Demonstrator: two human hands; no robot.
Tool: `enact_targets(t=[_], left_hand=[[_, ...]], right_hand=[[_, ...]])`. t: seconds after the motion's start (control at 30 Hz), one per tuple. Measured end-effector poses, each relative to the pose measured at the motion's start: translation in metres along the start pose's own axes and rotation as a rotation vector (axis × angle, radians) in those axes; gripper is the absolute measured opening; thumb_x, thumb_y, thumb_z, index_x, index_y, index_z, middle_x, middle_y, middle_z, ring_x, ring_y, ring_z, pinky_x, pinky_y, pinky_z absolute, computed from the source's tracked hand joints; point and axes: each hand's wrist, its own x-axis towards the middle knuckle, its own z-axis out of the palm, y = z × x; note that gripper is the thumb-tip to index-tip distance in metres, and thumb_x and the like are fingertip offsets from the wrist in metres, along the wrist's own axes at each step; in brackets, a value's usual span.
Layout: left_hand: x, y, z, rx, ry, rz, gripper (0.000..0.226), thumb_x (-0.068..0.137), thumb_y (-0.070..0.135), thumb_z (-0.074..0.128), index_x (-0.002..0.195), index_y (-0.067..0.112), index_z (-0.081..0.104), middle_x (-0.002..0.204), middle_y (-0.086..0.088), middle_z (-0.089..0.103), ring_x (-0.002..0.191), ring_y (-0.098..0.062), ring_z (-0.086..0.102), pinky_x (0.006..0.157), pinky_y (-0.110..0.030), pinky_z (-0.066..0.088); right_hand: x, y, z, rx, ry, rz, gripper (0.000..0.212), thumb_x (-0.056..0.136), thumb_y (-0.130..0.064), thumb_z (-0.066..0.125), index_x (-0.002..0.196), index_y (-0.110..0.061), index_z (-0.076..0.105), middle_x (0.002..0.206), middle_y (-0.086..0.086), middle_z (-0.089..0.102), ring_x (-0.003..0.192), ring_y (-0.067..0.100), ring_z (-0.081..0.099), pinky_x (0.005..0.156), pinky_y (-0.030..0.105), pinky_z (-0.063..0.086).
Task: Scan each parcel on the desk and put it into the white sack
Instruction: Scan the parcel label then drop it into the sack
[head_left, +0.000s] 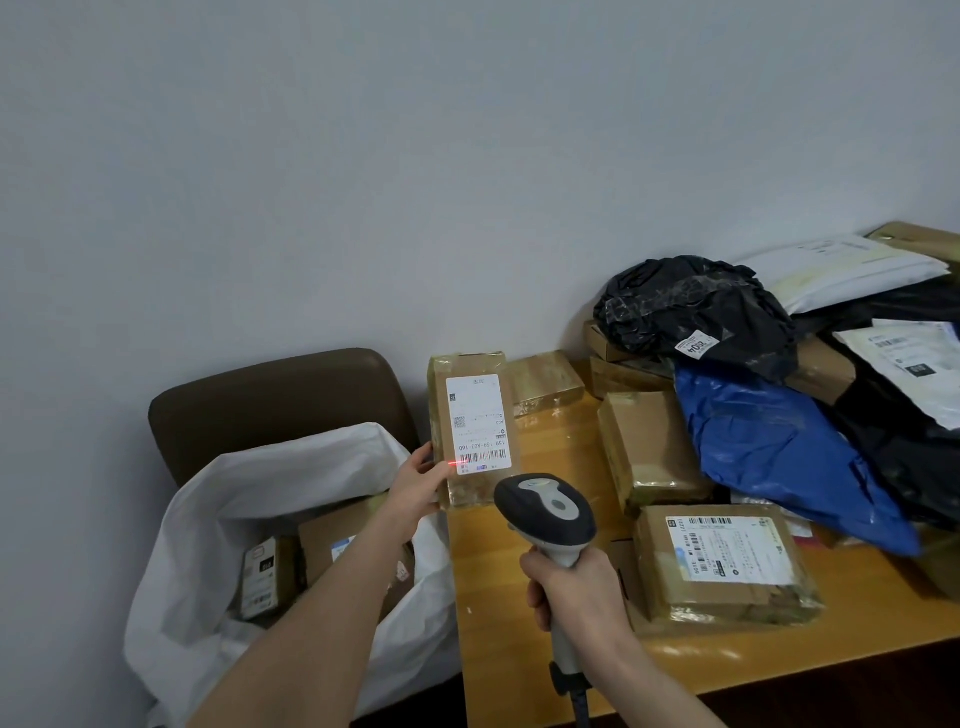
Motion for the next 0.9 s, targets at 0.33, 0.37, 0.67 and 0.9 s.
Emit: enact_targets(t=[0.33, 0.37, 0.67, 0.9], left_hand=[[-0.005, -0.004, 0.002, -0.034, 0.018, -0.024, 0.073, 0.084, 0.032, 0.071, 0.146, 0.027, 0.032, 0.144, -0.006, 0.045, 0.126, -0.032, 0.049, 0.096, -0.046, 0.049], [-0.006, -0.006, 0.002, -0.038, 0.026, -0.027, 0.071, 0.085, 0.031, 0.07, 0.145, 0.027, 0.033, 0.143, -0.006, 0.046, 0.125, -0.032, 0.05, 0.095, -0.046, 0.05], [-0.036, -0.032, -0.041, -0.079, 0.117, -0.101, 0.05, 0.09, 0.02, 0.063, 0.136, 0.023, 0.046, 0.126, -0.005, 0.058, 0.095, -0.017, 0.061, 0.082, -0.035, 0.053], [-0.048, -0.085, -0.147, -0.057, 0.253, -0.307, 0.046, 0.091, 0.027, 0.059, 0.134, 0.016, 0.046, 0.109, -0.007, 0.059, 0.094, -0.026, 0.061, 0.068, -0.037, 0.055]], right_hand=[[0.002, 0.001, -0.009, -0.014, -0.041, -0.028, 0.021, 0.082, -0.005, 0.062, 0.062, 0.001, 0.059, 0.053, 0.011, 0.057, 0.039, 0.016, 0.047, 0.047, 0.026, 0.042], [0.003, 0.002, -0.009, -0.017, -0.049, -0.031, 0.021, 0.082, -0.005, 0.062, 0.062, 0.0, 0.059, 0.053, 0.01, 0.057, 0.04, 0.016, 0.047, 0.047, 0.027, 0.042], [0.036, -0.007, 0.033, -0.003, -0.259, -0.056, 0.012, 0.085, -0.005, 0.064, 0.073, -0.003, 0.063, 0.058, 0.01, 0.064, 0.043, 0.016, 0.051, 0.047, 0.027, 0.043], [0.07, -0.022, 0.147, -0.072, -0.361, -0.035, 0.005, 0.084, -0.006, 0.065, 0.081, -0.003, 0.066, 0.057, 0.007, 0.063, 0.042, 0.013, 0.053, 0.046, 0.027, 0.044]])
